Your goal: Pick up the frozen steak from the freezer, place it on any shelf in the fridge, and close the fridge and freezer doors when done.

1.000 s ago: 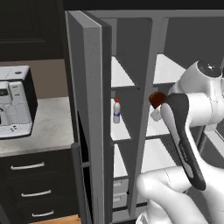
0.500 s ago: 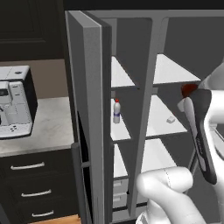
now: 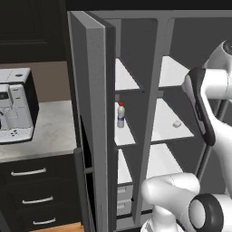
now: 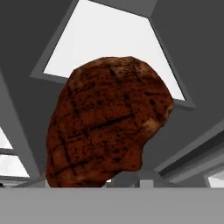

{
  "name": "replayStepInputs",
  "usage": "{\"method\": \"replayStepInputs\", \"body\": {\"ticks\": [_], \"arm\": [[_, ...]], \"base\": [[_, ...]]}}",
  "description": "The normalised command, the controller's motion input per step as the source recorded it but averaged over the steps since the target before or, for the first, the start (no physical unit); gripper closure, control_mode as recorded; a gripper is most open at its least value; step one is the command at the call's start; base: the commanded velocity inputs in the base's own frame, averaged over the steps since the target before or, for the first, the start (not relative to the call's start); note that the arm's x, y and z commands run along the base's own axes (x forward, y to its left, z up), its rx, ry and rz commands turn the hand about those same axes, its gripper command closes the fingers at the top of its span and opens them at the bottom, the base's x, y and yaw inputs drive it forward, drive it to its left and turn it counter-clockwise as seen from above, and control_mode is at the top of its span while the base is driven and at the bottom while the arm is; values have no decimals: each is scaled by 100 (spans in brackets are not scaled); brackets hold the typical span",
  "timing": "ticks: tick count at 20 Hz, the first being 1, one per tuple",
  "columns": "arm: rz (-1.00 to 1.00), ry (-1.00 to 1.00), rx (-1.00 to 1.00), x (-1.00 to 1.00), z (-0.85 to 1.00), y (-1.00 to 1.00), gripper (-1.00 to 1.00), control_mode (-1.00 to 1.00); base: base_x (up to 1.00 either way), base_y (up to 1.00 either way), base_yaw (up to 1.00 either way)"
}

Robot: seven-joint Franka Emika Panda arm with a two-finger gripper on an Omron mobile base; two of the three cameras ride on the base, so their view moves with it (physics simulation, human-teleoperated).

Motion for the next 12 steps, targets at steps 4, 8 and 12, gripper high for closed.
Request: {"method": "replayStepInputs", "body": {"ticks": [4, 8, 12], "arm": [[0, -10, 0, 83, -35, -17, 100, -100], [0, -7, 0, 83, -20, -21, 100, -100], [0, -4, 0, 79, -21, -40, 100, -100]], "base": [[0, 0, 0], [0, 0, 0], [0, 0, 0]]}}
